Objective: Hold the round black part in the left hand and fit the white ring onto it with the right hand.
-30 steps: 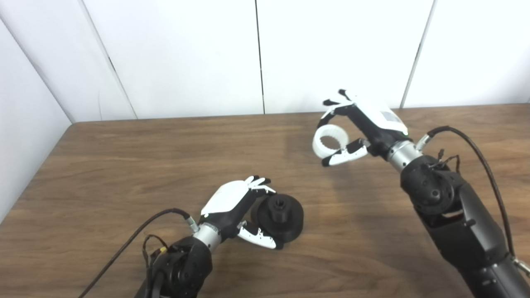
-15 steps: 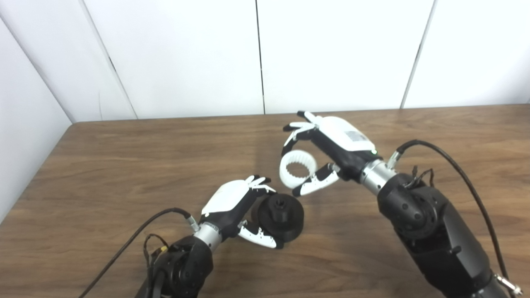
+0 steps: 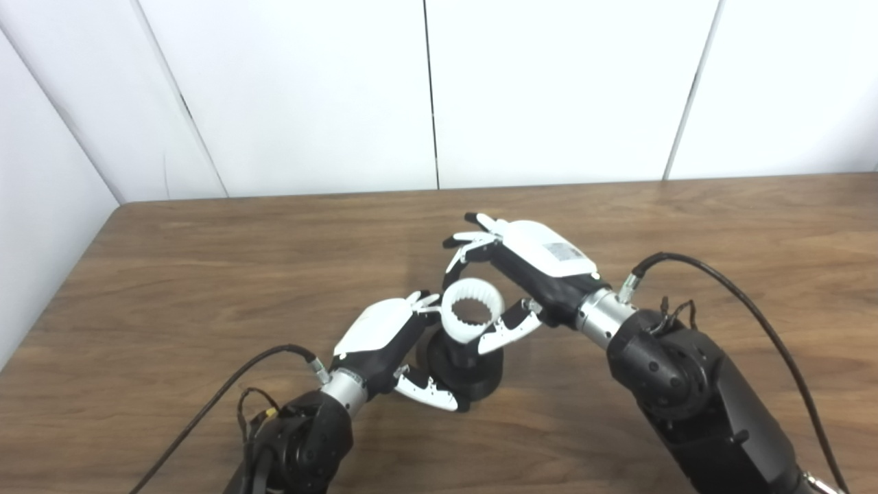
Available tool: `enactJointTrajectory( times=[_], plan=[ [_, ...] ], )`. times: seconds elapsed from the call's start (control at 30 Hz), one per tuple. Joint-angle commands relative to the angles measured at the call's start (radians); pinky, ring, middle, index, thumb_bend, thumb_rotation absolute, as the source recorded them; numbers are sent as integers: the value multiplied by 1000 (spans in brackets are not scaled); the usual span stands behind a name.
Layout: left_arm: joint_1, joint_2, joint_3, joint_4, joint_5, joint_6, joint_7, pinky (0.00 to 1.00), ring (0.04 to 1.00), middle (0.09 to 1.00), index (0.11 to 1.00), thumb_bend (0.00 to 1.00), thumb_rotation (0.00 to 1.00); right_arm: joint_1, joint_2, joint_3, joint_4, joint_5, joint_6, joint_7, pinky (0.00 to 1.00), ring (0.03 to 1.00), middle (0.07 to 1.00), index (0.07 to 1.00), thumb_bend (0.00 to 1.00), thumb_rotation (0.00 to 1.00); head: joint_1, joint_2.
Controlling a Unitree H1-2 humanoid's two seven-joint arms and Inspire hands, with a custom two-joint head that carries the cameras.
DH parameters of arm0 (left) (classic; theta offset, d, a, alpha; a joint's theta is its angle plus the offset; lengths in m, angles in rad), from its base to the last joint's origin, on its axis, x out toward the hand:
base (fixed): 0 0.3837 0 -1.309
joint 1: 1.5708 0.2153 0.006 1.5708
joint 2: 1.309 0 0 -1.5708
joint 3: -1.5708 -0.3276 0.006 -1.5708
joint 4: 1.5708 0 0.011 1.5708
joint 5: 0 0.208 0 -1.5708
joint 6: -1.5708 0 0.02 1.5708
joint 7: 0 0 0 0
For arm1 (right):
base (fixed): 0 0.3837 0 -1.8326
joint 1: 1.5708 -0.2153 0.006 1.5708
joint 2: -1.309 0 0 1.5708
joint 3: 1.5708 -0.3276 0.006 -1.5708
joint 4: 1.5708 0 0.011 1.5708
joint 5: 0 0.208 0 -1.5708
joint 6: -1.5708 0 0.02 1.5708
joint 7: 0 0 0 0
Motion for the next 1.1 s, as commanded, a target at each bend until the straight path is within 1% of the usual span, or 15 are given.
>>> enactJointTrajectory(
  times=[0.0,0.4,0.6,1.07],
  plan=[
    [-35,6,5,-17,8,-5,10,929,1000,950,720,918,276,-30,10,-2,-20,-2,-28,-1,1000,1000,873,491,524,155,2,0],
    [-33,0,5,-15,2,-6,13,927,1000,949,712,922,278,-15,23,1,6,-2,-57,-1,1000,1000,871,492,524,155,3,3],
    [-32,-1,3,-18,6,-5,14,925,1000,950,713,921,270,-13,27,-7,34,9,-87,-21,1000,1000,867,492,524,156,4,3],
    [-26,-5,4,-26,2,-7,19,926,1000,951,714,926,246,-12,27,-16,46,-8,-93,-17,1000,1000,873,492,523,155,7,1]
  ],
)
